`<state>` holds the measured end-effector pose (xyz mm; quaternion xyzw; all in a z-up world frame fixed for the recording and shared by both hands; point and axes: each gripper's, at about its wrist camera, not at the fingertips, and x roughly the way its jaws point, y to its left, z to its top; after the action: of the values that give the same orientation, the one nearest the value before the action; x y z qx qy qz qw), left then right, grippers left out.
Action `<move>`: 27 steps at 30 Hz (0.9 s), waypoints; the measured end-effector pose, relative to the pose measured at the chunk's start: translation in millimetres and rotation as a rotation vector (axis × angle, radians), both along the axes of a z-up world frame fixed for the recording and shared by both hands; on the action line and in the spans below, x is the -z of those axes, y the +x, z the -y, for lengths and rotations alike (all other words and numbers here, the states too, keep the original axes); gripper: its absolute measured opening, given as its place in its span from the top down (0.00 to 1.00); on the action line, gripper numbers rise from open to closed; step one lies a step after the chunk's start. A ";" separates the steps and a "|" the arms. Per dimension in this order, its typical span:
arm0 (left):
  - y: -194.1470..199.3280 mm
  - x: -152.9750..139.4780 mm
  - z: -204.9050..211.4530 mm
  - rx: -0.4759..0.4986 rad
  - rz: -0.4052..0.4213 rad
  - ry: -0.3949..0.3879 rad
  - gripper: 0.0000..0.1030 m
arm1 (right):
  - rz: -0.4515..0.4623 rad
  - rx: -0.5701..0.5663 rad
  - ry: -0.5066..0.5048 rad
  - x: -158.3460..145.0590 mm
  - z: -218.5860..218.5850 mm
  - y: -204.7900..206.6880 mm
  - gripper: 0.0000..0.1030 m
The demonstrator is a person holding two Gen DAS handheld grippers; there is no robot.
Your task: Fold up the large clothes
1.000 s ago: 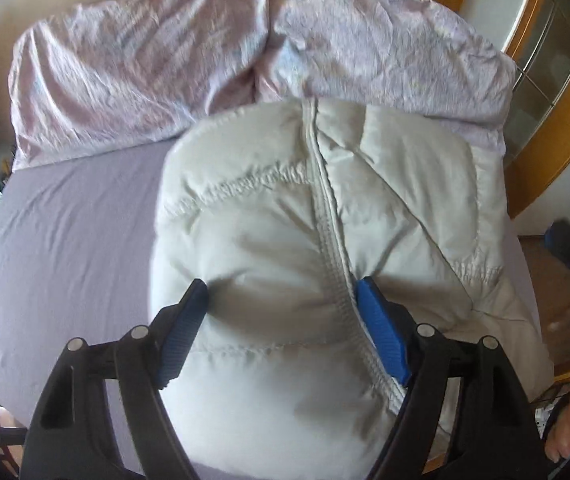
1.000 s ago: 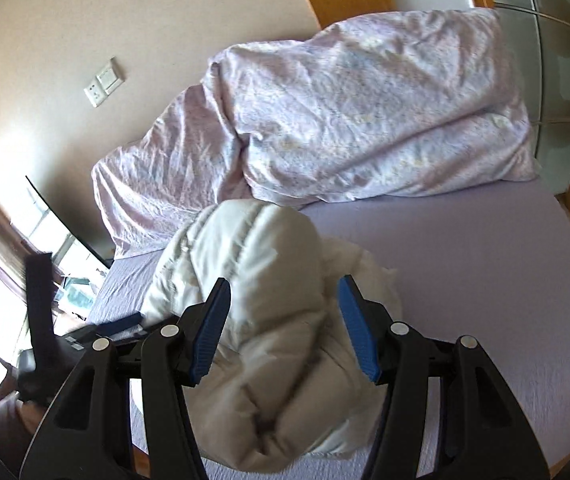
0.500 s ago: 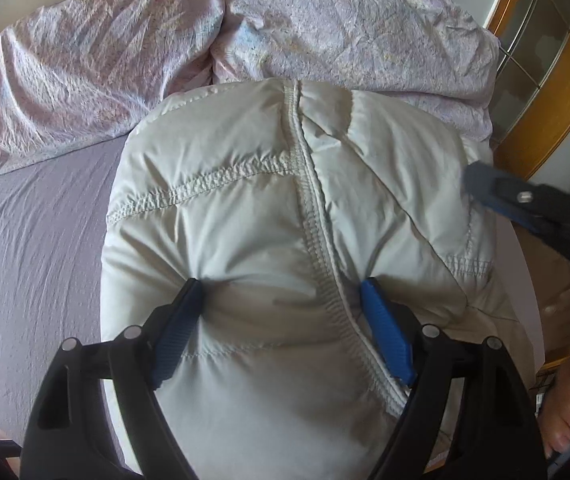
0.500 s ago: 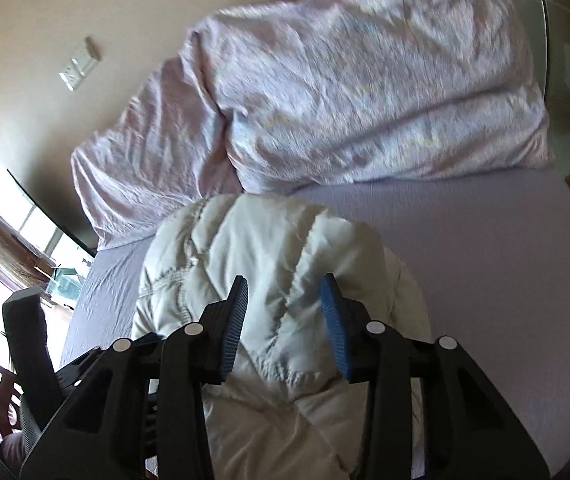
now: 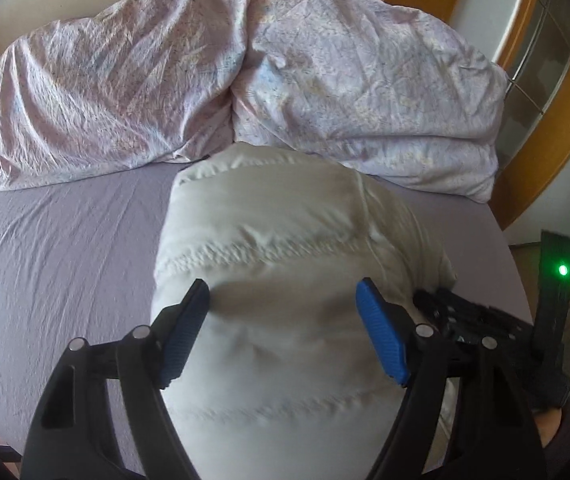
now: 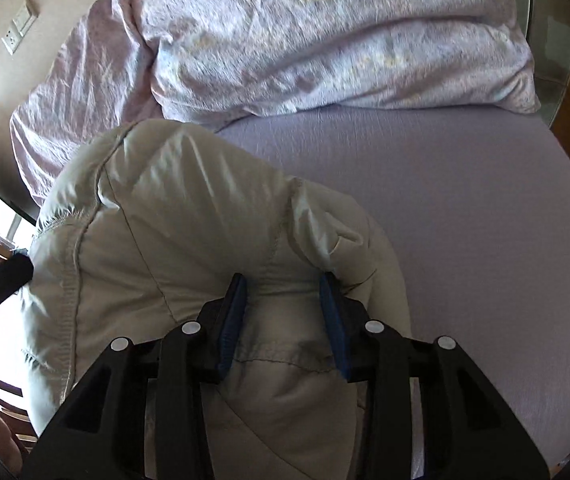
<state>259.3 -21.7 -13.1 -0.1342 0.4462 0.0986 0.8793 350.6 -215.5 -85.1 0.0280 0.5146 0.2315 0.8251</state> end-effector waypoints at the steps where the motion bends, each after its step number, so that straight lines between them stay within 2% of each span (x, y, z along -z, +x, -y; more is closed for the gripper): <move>1: 2.6 1.4 -0.8 -0.004 -0.001 0.008 0.27 | 0.000 -0.002 -0.004 2.5 -0.4 -0.4 0.62; 6: 11.7 11.1 -0.6 -0.005 0.002 0.068 0.27 | -0.002 -0.007 -0.011 10.3 -2.3 -1.4 0.62; 8: 14.2 18.0 3.4 0.003 0.003 0.114 0.26 | -0.007 -0.005 -0.005 13.6 -2.1 -1.1 0.62; 13: 18.0 34.5 9.8 0.015 0.004 0.191 0.18 | -0.011 -0.007 -0.007 18.4 -5.5 -0.3 0.62; 19: 21.0 50.9 7.6 0.017 0.007 0.222 0.14 | -0.002 -0.004 -0.012 21.8 -8.8 -0.4 0.62; 27: 21.5 65.6 1.2 0.017 0.026 0.212 0.08 | 0.014 0.008 -0.011 24.7 -11.3 -2.9 0.61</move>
<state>280.8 -22.9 -78.7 -0.0377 0.4229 0.1359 0.8951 347.7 -204.2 -109.8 0.0240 0.5100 0.2256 0.8298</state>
